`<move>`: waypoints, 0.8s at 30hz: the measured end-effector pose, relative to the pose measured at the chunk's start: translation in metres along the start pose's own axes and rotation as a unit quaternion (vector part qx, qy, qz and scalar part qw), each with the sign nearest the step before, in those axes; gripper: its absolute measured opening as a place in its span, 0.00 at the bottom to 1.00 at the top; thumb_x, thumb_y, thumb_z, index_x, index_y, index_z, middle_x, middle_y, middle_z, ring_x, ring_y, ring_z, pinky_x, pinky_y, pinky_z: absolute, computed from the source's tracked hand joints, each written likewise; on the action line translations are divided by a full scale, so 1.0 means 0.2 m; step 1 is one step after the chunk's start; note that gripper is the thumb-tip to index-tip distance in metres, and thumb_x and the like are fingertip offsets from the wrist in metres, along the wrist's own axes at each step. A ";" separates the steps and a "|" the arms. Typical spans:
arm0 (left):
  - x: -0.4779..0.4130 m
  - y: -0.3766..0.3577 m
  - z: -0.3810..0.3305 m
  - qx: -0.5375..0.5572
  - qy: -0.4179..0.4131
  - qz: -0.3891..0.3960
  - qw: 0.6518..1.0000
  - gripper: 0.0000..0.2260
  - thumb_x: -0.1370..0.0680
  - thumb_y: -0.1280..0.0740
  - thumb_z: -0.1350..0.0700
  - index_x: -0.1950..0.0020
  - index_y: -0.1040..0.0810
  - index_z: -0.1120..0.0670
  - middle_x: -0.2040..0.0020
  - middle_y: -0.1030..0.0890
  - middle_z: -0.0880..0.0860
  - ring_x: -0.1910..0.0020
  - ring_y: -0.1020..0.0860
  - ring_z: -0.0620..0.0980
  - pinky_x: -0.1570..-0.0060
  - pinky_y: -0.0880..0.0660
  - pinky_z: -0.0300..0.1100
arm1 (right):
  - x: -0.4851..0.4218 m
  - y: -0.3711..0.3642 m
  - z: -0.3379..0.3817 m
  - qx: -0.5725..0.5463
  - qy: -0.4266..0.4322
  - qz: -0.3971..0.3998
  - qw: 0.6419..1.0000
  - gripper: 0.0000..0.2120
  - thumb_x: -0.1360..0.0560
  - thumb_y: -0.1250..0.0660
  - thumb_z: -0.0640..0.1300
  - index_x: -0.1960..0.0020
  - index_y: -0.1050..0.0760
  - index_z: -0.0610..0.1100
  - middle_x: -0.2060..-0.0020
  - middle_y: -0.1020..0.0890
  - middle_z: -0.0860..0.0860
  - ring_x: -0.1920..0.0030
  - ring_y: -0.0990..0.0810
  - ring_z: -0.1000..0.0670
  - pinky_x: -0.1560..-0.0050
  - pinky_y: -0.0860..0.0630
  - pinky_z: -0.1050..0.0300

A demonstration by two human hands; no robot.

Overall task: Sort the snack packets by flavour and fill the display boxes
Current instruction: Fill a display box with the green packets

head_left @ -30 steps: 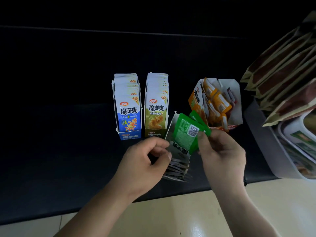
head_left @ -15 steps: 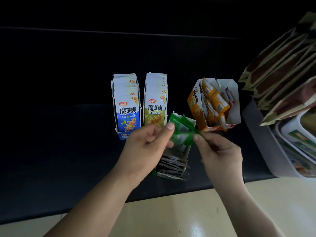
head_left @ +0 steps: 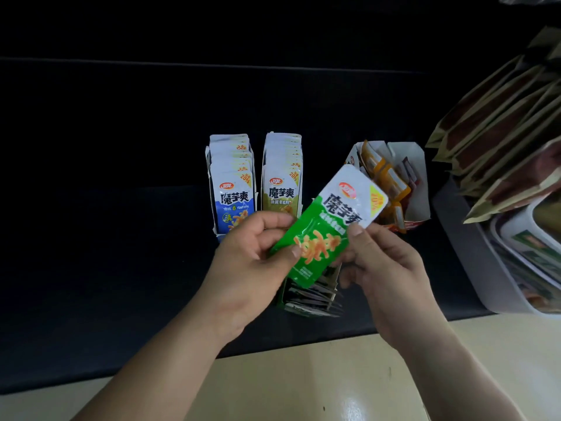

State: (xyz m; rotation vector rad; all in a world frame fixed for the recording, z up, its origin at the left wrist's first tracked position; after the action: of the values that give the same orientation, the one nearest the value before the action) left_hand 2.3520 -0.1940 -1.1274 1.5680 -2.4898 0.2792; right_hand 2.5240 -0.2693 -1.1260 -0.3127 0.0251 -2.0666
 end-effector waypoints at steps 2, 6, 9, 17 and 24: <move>-0.02 -0.03 -0.01 0.007 -0.011 0.002 1.000 0.14 0.21 0.29 0.67 0.40 0.20 0.52 0.49 0.12 0.48 0.50 0.14 0.45 0.52 0.19 0.35 | -0.01 -0.01 0.02 -0.009 0.022 -0.006 1.000 0.14 0.26 0.29 0.51 0.48 0.16 0.42 0.59 0.17 0.43 0.62 0.24 0.45 0.67 0.25 0.53; -0.04 -0.06 0.03 -0.092 -0.027 0.022 0.995 0.11 0.18 0.30 0.59 0.43 0.21 0.42 0.50 0.13 0.42 0.49 0.16 0.39 0.45 0.23 0.32 | -0.03 0.03 0.05 0.035 0.094 -0.078 0.992 0.11 0.23 0.30 0.46 0.46 0.18 0.40 0.53 0.14 0.42 0.60 0.23 0.46 0.65 0.24 0.52; -0.01 -0.04 0.10 -0.145 -0.014 0.028 0.989 0.11 0.18 0.31 0.57 0.45 0.22 0.39 0.53 0.13 0.41 0.50 0.17 0.38 0.48 0.24 0.31 | -0.04 0.06 0.02 0.079 0.122 -0.087 0.986 0.04 0.21 0.30 0.42 0.48 0.17 0.44 0.55 0.13 0.45 0.63 0.20 0.51 0.65 0.22 0.59; 0.00 0.00 0.14 -0.189 -0.029 -0.030 0.981 0.14 0.20 0.29 0.53 0.36 0.20 0.39 0.46 0.18 0.39 0.53 0.20 0.36 0.52 0.26 0.30 | -0.02 0.12 -0.22 0.233 0.054 -0.014 0.971 0.10 0.24 0.25 0.37 0.51 0.14 0.53 0.54 0.13 0.52 0.52 0.14 0.54 0.52 0.20 0.61; 0.01 -0.04 0.14 -0.195 -0.077 -0.006 0.978 0.11 0.19 0.29 0.53 0.38 0.18 0.40 0.51 0.20 0.39 0.61 0.24 0.34 0.59 0.30 0.28 | -0.03 0.10 -0.17 0.290 0.130 0.051 0.947 0.10 0.21 0.30 0.34 0.50 0.15 0.48 0.58 0.16 0.54 0.55 0.18 0.53 0.55 0.25 0.66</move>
State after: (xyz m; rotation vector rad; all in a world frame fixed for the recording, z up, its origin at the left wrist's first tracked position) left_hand 2.3569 -0.2072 -1.1538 1.4828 -2.4483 -0.3274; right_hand 2.5367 -0.2775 -1.1629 0.3184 -0.3928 -1.8992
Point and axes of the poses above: each hand's wrist, its own x-axis away from the middle knuckle, its own y-axis out of the back of the hand, z = x × y, the point moved 3 cm from there along -x, towards the middle knuckle
